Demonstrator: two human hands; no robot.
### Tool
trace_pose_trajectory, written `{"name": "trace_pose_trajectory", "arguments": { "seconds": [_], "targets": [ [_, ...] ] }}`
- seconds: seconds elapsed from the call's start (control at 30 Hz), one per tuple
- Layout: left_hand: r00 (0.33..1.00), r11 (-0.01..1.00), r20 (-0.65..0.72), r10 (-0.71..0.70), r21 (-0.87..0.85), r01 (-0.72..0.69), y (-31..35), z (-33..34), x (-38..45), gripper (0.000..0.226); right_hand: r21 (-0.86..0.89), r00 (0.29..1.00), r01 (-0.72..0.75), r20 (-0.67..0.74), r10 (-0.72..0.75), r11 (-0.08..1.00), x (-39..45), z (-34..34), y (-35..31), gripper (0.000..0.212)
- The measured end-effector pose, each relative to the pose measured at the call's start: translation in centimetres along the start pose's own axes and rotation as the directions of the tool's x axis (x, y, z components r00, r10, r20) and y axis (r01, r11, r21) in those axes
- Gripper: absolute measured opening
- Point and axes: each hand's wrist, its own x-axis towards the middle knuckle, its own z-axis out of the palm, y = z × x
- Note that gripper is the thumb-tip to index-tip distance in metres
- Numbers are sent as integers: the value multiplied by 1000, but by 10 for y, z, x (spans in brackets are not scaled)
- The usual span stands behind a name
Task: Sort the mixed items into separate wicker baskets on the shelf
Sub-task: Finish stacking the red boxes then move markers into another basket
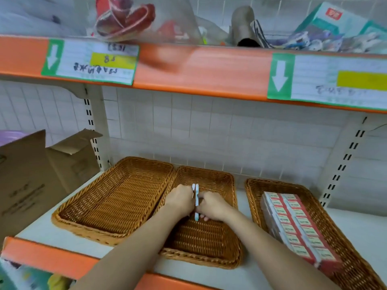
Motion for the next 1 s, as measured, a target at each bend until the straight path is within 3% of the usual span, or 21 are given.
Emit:
{"name": "trace_pose_trajectory", "arguments": {
  "seconds": [0.17, 0.33, 0.43, 0.63, 0.8, 1.0],
  "targets": [
    [988, 996, 143, 54, 58, -63, 1, -4, -3, 26, -340, 993, 111, 65, -94, 934, -15, -4, 0, 39],
    [943, 974, 332, 22, 205, -95, 10, -8, -12, 37, -613, 983, 168, 164, -84, 772, -41, -11, 7, 59],
    [934, 960, 358, -5, 262, -95, 22, -13, -28, 50, -604, 986, 158, 139, -92, 781, -60, -18, 15, 62],
    [978, 962, 152, 142, 210, -173, 66, -12, -70, 53, -490, 991, 124, 21, -130, 863, -120, -33, 46, 67],
    [957, 938, 138, 257, 202, -281, 113, 12, -100, 59, -457, 992, 81, -53, -118, 886, -181, -48, 85, 70],
    [959, 949, 138, 247, 166, -269, 189, 20, -155, 58, -457, 994, 17, -89, -65, 889, -243, -61, 135, 67]
  ]
}}
